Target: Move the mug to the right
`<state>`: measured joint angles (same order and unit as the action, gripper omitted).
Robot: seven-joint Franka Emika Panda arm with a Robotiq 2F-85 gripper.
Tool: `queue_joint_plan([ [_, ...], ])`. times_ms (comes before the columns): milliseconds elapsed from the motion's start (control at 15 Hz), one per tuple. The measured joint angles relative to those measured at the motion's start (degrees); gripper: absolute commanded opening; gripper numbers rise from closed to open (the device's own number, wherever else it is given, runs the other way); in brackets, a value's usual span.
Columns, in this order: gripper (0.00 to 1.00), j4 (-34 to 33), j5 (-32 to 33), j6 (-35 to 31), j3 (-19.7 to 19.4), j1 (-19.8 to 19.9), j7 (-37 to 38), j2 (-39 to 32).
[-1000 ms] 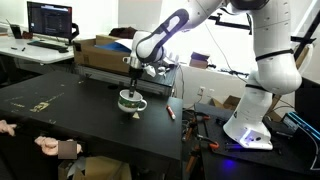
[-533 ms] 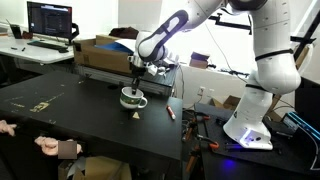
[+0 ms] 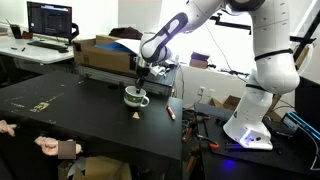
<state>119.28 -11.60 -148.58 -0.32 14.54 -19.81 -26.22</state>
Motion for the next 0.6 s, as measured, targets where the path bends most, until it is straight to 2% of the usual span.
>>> queue_joint_plan([
  [467,0.03,0.5,0.1,-0.2,-2.1,0.1,4.9,-0.8],
  [533,0.35,0.5,0.1,-0.2,-2.2,0.1,5.6,-0.8],
  [600,0.36,0.5,0.1,-0.2,-2.3,0.0,6.0,-0.8],
])
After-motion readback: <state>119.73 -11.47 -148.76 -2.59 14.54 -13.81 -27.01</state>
